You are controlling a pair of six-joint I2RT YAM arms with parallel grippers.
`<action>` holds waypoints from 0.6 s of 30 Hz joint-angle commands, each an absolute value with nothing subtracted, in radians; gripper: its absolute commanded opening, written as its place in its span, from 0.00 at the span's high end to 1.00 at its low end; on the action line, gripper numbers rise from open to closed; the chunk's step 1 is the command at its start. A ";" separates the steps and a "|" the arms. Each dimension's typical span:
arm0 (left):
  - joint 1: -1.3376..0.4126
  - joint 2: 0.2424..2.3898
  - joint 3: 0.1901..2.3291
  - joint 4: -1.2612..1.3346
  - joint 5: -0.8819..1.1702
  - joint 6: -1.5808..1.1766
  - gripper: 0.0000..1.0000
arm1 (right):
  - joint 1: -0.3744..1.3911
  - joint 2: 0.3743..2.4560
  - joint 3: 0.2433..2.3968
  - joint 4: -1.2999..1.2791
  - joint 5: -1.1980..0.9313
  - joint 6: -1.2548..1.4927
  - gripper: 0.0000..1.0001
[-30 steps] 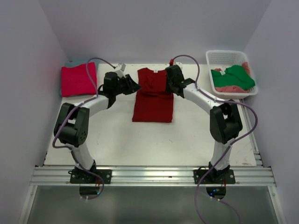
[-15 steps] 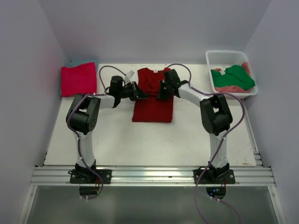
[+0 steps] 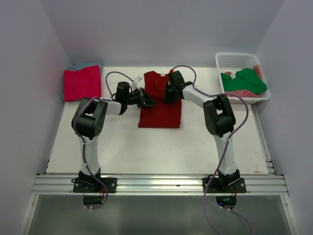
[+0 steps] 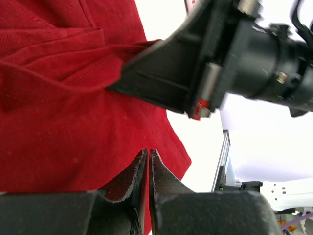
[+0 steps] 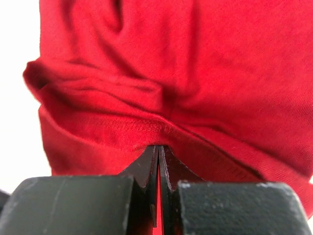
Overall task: Fold and stack the t-shirts
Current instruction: Fold the folded rectangular tshirt in 1/3 of the way
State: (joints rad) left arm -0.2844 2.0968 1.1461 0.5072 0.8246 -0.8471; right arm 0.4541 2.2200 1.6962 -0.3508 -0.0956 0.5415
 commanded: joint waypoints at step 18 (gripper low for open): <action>-0.287 2.088 1.115 0.541 0.839 -0.825 0.93 | 0.413 2.376 2.120 -0.518 0.132 0.404 1.00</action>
State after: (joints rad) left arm -0.2844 2.0964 1.1290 0.5076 0.8265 -0.8455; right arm 0.4191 2.3241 2.0346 -0.4767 0.1089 0.4438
